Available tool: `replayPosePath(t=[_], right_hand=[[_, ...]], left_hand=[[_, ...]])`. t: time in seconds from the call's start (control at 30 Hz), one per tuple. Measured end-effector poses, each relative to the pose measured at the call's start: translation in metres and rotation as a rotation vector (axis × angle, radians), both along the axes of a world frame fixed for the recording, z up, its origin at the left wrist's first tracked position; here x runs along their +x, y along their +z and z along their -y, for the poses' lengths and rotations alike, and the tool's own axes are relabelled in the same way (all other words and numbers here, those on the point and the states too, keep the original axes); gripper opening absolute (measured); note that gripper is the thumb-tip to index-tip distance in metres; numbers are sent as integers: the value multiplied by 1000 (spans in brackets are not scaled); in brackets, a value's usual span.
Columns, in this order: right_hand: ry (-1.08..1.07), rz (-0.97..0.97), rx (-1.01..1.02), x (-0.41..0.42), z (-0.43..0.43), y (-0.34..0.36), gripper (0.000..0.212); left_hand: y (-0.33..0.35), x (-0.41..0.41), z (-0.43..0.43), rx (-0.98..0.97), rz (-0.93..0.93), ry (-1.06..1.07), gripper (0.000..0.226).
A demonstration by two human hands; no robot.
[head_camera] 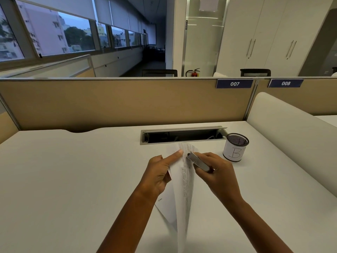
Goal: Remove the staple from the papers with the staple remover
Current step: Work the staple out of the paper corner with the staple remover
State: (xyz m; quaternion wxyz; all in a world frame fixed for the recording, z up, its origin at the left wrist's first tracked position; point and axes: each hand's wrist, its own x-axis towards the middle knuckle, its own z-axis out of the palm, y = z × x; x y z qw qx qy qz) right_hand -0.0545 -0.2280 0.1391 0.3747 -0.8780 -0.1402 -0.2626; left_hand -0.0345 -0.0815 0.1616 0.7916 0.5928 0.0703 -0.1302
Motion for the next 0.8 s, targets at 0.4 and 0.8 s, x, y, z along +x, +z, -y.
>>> replayPosePath(t=[0.4,0.8], right_hand=[[16,51,-236,-4,2,11,31],[4,244,-547,-5,-5,24,28]], left_hand=[[-2,-2,1,63,32,44,25],[1,-7,5,214,92,132,26]])
